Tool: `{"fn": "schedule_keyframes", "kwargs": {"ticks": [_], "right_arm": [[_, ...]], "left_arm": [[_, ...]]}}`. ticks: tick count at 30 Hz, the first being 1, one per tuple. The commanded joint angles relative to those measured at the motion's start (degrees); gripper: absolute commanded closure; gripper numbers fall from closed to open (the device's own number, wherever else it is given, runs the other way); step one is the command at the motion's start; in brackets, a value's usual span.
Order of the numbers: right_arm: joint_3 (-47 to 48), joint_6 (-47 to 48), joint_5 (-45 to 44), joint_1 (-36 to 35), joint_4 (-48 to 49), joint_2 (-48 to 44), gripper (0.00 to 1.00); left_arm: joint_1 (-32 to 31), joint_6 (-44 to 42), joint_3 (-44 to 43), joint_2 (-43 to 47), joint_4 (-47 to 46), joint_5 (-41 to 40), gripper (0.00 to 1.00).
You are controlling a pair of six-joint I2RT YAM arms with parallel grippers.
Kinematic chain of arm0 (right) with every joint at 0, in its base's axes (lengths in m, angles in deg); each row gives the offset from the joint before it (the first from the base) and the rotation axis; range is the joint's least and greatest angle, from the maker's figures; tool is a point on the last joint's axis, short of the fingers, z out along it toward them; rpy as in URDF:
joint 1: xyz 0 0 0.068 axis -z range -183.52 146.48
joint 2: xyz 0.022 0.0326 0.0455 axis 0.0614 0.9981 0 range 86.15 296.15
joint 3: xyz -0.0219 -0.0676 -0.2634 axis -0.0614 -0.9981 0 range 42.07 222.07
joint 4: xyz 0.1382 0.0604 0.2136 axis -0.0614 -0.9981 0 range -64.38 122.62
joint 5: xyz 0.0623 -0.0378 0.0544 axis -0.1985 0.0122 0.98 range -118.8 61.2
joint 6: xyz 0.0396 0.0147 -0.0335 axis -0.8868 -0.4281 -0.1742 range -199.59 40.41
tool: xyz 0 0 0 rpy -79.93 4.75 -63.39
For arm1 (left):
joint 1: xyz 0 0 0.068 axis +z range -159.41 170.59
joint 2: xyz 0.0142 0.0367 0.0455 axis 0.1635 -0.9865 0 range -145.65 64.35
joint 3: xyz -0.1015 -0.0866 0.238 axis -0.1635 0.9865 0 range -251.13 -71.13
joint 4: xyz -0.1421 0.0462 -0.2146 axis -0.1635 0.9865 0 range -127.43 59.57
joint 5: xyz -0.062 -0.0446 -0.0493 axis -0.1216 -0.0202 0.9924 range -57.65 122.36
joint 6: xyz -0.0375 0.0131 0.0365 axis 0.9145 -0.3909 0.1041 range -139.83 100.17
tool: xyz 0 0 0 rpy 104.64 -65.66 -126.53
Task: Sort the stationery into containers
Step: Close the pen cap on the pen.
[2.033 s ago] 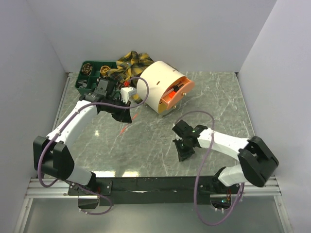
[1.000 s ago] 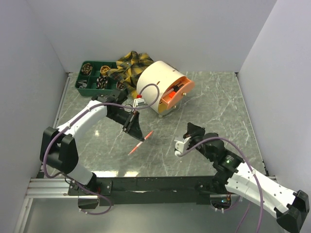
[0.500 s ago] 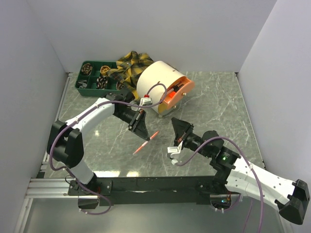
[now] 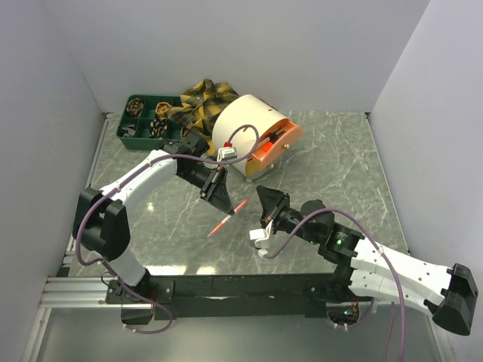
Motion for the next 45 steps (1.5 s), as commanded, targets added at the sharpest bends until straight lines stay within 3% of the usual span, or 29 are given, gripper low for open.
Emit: {"fn": "schedule_keyframes", "kwargs": {"ticks": [1, 45], "right_arm": [[3.63, 0.74, -4.70, -1.65, 2.20, 1.08, 1.00], [7.24, -1.29, -8.84, -4.72, -3.68, 4.69, 1.00]], "left_arm": [[-0.16, 1.19, -1.98, 0.06, -1.92, 1.25, 0.99], [-0.07, 2.60, -1.89, 0.50, -3.68, 1.34, 0.99]]}}
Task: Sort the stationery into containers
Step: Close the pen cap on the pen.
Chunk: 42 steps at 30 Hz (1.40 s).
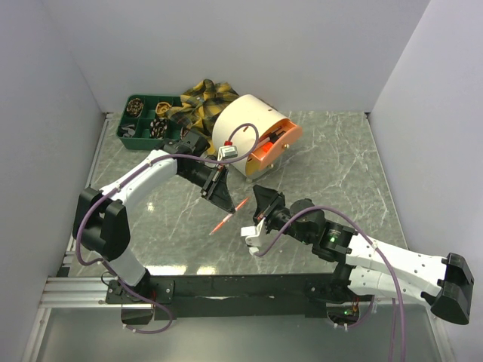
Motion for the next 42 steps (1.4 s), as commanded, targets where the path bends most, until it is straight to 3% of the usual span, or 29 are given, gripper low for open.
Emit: {"fn": "schedule_keyframes", "kwargs": {"ticks": [1, 19, 29, 42], "right_arm": [[2.87, 0.90, -0.73, -0.40, -1.32, -0.49, 1.00], [4.89, 2.83, -2.84, -2.86, -3.78, 1.97, 1.00], [6.74, 3.54, -6.09, -4.53, -5.36, 4.69, 1.00], [8.05, 4.85, -5.21, -6.02, -9.76, 4.60, 1.00]], "left_arm": [[-0.07, 0.22, -1.89, 0.50, -1.21, 1.36, 0.99], [0.54, 3.12, -3.30, -1.34, -3.32, 3.29, 0.99], [1.59, 10.67, -2.69, -2.49, -8.42, 9.71, 0.99], [2.21, 14.45, -4.88, -5.21, -11.50, 13.58, 0.99]]}}
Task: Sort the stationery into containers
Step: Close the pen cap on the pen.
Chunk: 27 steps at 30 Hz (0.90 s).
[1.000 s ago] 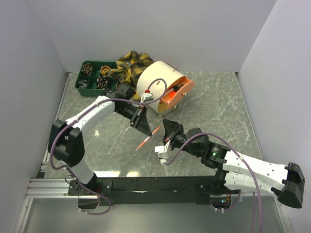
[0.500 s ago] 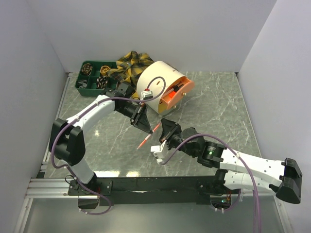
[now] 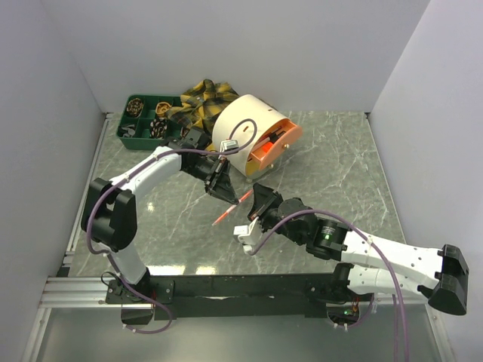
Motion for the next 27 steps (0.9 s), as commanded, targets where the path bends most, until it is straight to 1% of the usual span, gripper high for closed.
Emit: {"fn": "schedule_keyframes", "kwargs": {"ticks": [1, 5, 6, 14, 18, 23, 27], "right_arm": [[2.96, 1.84, 3.42, -2.48, -2.94, 0.50, 1.00], [3.75, 1.84, 2.02, -3.45, -3.29, 2.60, 1.00], [4.62, 1.66, 0.10, -3.71, -4.16, 3.22, 1.00], [10.25, -2.82, -5.45, -4.85, -10.05, 9.54, 1.00], [9.99, -2.90, -5.28, -5.64, -9.79, 8.94, 1.00], [10.35, -5.28, -4.40, -6.70, -11.29, 6.74, 1.00], [10.08, -6.42, -4.84, -6.79, -10.68, 6.30, 1.00]], "left_arm": [[0.53, 2.15, -3.48, -0.23, -5.25, 7.76, 0.99], [0.53, 4.18, -3.48, -0.67, -7.18, 11.71, 0.99], [0.44, 4.00, -3.74, -0.84, -6.75, 12.16, 0.99], [-0.61, 3.56, -5.94, -1.72, -6.92, 12.16, 0.99], [-0.44, 3.12, -6.12, -1.72, -6.57, 11.11, 0.99], [2.28, 0.84, -7.35, -2.33, -4.28, 8.12, 0.99], [3.08, -0.31, -8.93, -3.13, -3.49, 7.94, 0.99]]}}
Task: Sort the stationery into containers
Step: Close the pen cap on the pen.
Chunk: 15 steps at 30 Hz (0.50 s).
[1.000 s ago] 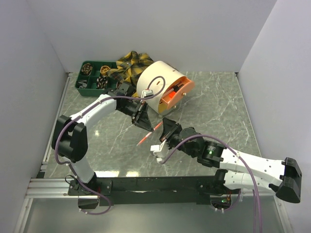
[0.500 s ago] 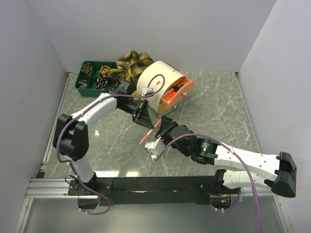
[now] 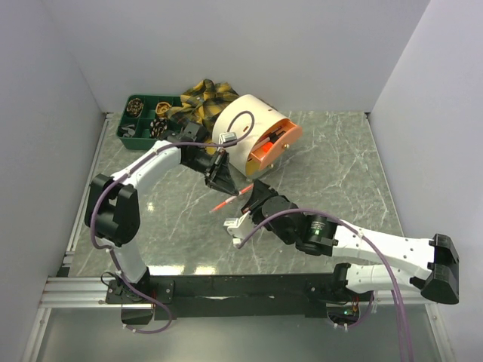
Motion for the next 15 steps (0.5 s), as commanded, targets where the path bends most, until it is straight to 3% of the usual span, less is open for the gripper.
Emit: {"fn": "schedule_keyframes", "kwargs": {"ticks": [1, 11, 12, 13, 15], "right_arm": [[1.45, -1.40, 6.90, -2.79, -1.93, -0.85, 1.00], [-2.32, -0.52, 5.23, -1.47, 7.20, -1.55, 0.98], [-2.85, -0.60, 4.79, -1.47, 10.52, -1.55, 0.93], [-3.21, -0.43, 3.57, -1.21, 12.12, -1.47, 0.79], [-3.56, -0.60, 2.59, -0.60, 13.97, -1.38, 0.70]], "left_arm": [[1.50, -1.92, -4.58, -0.09, -4.10, 7.55, 0.99], [1.42, -1.75, -0.45, 4.39, -4.54, 7.02, 0.99], [1.42, -1.66, -0.19, 4.39, -4.72, 7.02, 0.99], [1.42, -1.74, -0.10, 4.57, -4.72, 6.93, 0.99], [1.33, -1.83, -0.18, 4.57, -4.72, 6.85, 0.99]]}}
